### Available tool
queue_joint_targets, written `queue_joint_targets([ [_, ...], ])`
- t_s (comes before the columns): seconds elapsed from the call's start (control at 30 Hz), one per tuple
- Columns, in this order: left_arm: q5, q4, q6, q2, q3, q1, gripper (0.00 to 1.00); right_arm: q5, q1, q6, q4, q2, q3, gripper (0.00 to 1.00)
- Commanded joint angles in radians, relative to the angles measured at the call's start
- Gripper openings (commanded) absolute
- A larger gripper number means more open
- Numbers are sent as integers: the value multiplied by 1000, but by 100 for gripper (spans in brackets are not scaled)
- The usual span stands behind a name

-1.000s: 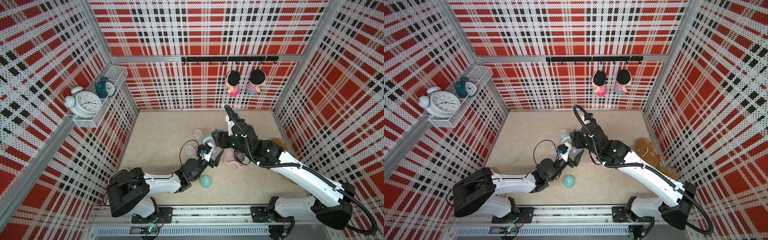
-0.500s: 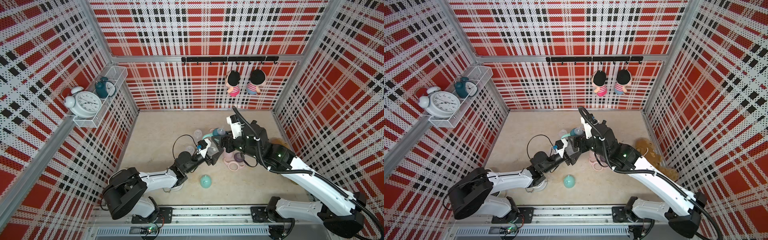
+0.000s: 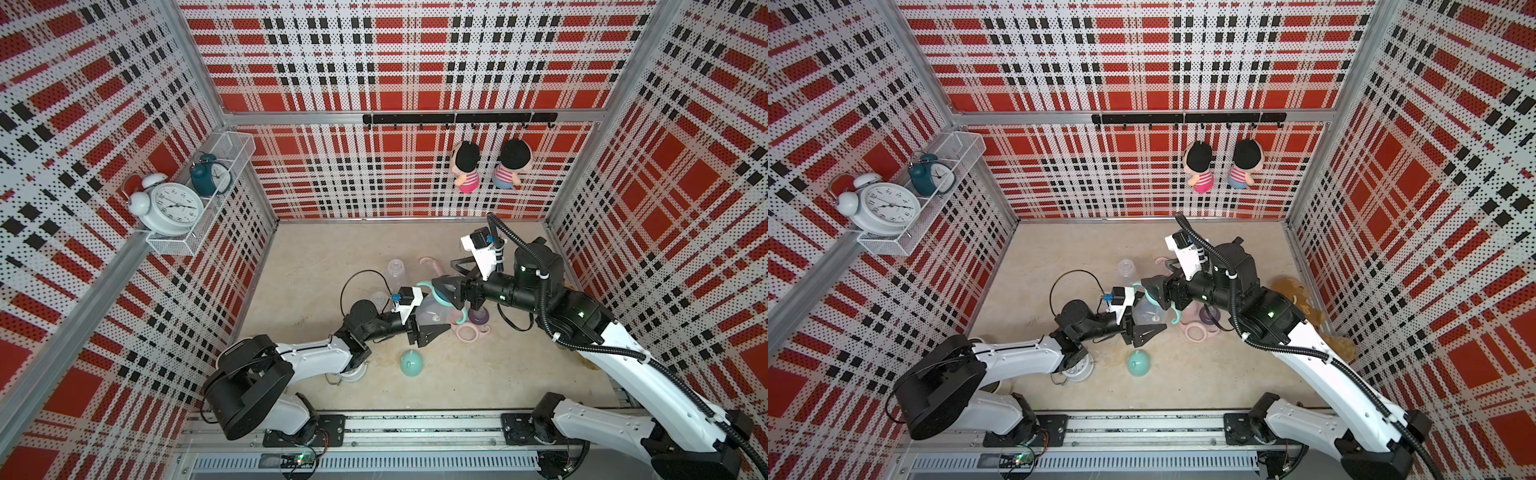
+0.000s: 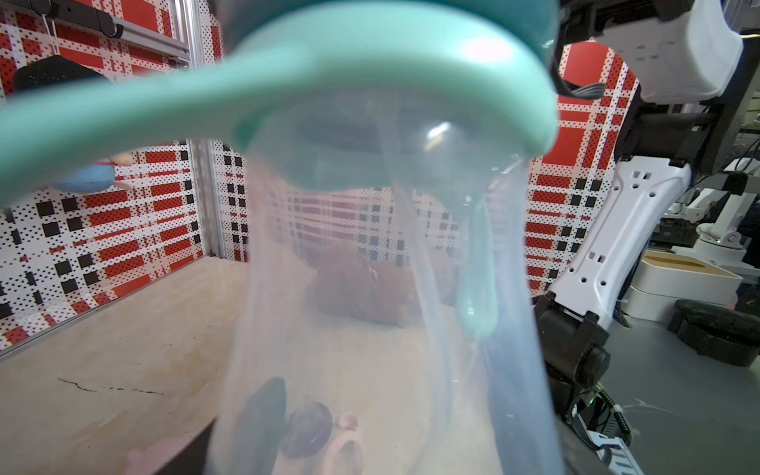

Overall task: Assemble the baby bottles
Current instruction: Screw the nipple onto the baby bottle.

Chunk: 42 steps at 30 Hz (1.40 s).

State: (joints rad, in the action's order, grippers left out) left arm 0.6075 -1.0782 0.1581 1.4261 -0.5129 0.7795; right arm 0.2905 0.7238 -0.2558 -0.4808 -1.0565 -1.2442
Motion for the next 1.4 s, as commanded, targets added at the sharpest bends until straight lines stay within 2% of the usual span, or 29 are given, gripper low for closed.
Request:
queue_joint_targets([
  [0.0,35,-57,26,-24,10,-16,0,67,-3,41,-12,-7,4,83],
  [0.17,27,-111,52,-24,30,-37,0,55,-3,40,-24,-7,17,82],
  [0.37,8,-120,46,-28,38,-37,0,47,-3,27,-7,-14,37,75],
  [0.67,-21,-122,41,-27,44,-39,0,67,-3,17,17,-36,56,79],
  [0.93,-26,-125,43,-26,47,-40,0,65,-3,13,36,-38,70,74],
  [1.0,-25,-126,43,-24,48,-40,0,63,-3,13,39,-36,69,75],
  [1.1,-23,-125,44,-18,48,-40,0,56,-3,12,45,-32,69,82],
  [1.17,-24,-125,46,-15,48,-40,0,50,-3,10,50,-27,71,83],
  [1.37,-25,-125,46,-12,49,-39,0,43,-2,7,71,-24,81,75],
])
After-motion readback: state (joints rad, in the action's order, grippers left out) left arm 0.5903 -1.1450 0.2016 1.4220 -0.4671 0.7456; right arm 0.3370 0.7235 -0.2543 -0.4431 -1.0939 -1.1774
